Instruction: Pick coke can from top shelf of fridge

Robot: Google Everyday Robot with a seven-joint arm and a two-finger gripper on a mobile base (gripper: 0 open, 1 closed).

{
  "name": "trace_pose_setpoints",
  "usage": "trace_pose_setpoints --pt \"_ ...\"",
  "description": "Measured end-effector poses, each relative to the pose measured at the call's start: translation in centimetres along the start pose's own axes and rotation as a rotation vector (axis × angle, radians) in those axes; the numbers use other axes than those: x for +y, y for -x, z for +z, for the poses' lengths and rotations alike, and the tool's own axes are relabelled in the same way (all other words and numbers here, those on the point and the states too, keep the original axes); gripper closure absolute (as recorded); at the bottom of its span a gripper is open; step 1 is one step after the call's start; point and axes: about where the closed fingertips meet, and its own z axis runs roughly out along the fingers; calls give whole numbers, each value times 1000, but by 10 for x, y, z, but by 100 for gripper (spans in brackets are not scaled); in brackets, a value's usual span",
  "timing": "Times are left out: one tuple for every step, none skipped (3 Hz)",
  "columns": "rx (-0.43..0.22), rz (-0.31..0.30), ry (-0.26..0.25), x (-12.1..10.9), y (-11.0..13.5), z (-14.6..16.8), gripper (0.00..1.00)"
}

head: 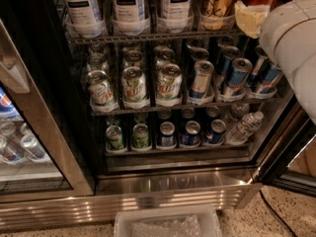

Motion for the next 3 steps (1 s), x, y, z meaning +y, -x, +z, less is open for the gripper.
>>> trace_pose_setpoints --pt "1 -1 -7 -1 -1 5 37" --pt "-19 -7 -59 -22 5 13 37" --pt "-19 -15 -56 -28 7 22 37"
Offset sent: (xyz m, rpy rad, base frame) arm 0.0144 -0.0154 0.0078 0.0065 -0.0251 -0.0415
